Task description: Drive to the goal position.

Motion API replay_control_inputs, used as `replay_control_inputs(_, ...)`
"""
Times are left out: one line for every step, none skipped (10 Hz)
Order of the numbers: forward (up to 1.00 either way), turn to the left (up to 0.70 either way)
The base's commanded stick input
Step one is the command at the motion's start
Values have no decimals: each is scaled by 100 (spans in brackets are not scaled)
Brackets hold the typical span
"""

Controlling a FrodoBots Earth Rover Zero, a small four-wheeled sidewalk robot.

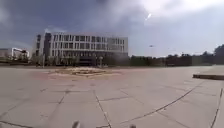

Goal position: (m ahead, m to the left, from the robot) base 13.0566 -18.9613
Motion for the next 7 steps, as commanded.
replay_control_inputs(70, -1)
replay_control_inputs(70, -1)
replay_control_inputs(70, -28)
replay_control_inputs(70, -35)
replay_control_inputs(70, -32)
replay_control_inputs(70, -5)
replay_control_inputs(70, -1)
